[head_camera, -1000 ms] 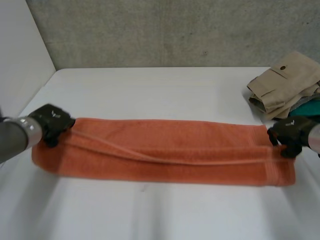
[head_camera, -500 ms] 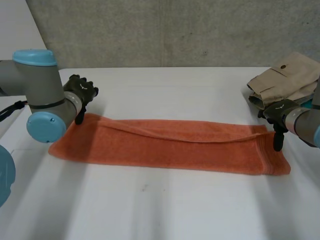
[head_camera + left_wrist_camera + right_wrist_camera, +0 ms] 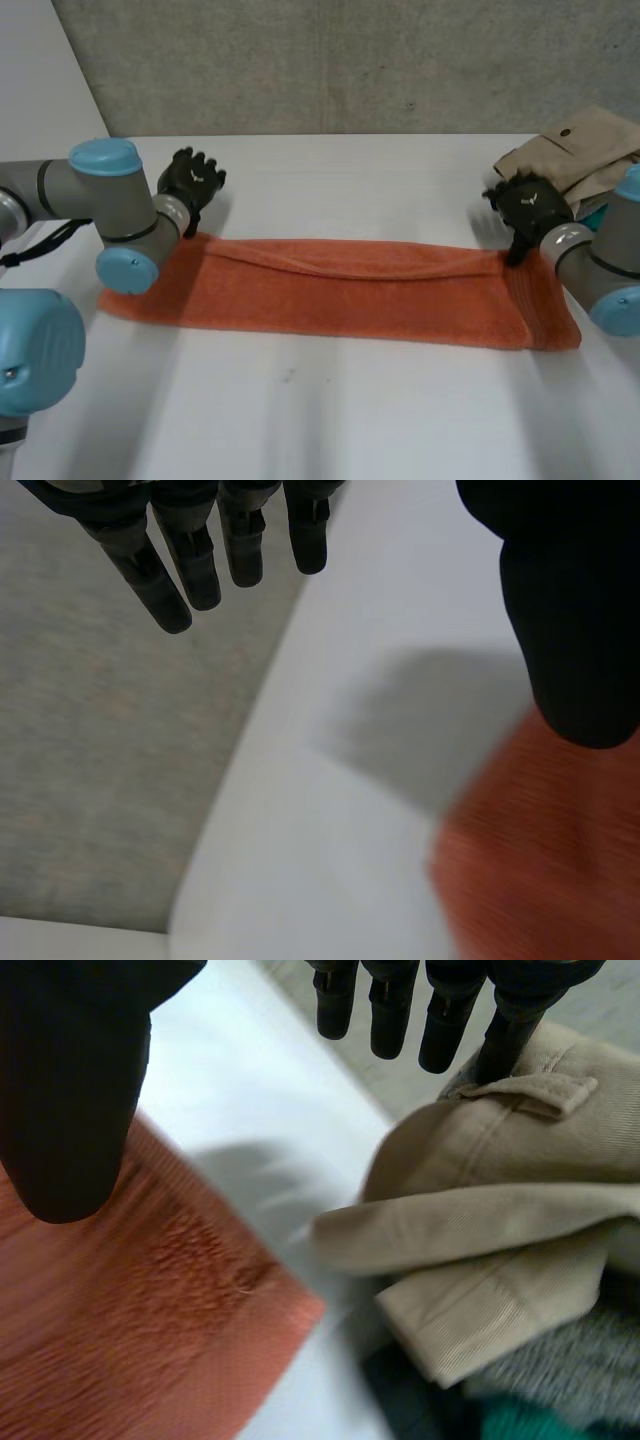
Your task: Fold the laundry.
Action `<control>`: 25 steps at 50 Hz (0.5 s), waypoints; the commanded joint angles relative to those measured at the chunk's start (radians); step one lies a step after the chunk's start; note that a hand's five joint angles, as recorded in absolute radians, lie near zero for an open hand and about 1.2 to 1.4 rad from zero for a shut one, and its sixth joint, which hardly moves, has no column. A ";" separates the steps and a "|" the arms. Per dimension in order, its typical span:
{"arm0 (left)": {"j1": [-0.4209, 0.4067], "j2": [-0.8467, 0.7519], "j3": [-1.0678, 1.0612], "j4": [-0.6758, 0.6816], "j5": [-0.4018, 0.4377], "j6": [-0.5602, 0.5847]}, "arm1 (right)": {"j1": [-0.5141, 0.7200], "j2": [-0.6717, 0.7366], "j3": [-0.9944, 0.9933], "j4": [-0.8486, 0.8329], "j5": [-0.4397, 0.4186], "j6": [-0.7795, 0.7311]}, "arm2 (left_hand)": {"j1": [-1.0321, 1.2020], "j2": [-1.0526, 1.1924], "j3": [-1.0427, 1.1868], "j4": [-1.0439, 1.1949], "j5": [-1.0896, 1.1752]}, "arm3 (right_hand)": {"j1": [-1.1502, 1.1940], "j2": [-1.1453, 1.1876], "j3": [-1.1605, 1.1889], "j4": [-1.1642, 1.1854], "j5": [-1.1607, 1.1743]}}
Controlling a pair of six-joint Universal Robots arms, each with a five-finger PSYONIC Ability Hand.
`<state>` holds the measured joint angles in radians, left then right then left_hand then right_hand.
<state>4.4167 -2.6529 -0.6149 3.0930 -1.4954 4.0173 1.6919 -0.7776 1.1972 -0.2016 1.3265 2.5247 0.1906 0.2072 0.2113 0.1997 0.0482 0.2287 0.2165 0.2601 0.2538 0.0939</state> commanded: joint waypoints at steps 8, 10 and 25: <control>-0.023 0.059 0.097 -0.132 -0.075 -0.184 | 0.029 -0.063 -0.024 0.062 0.080 0.085 | -0.016 -0.033 -0.037 -0.025 -0.048 | 0.063 0.075 0.032 0.038 0.024; -0.017 0.122 0.006 -0.125 -0.049 -0.196 | 0.017 -0.106 -0.008 0.175 0.054 0.088 | -0.016 -0.033 -0.037 -0.025 -0.048 | 0.069 0.081 0.038 0.044 0.029; 0.006 0.252 -0.313 0.073 0.096 -0.185 | 0.001 -0.192 0.101 0.331 -0.096 0.095 | -0.016 -0.033 -0.037 -0.025 -0.048 | 0.058 0.070 0.026 0.032 0.018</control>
<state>4.4164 -2.3702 -0.9133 3.1086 -1.4091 3.8028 1.6534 -0.9985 1.2901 0.1889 1.2598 2.6145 0.1906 0.2072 0.2113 0.1993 0.0482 0.2287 0.2165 0.2595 0.2538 0.0900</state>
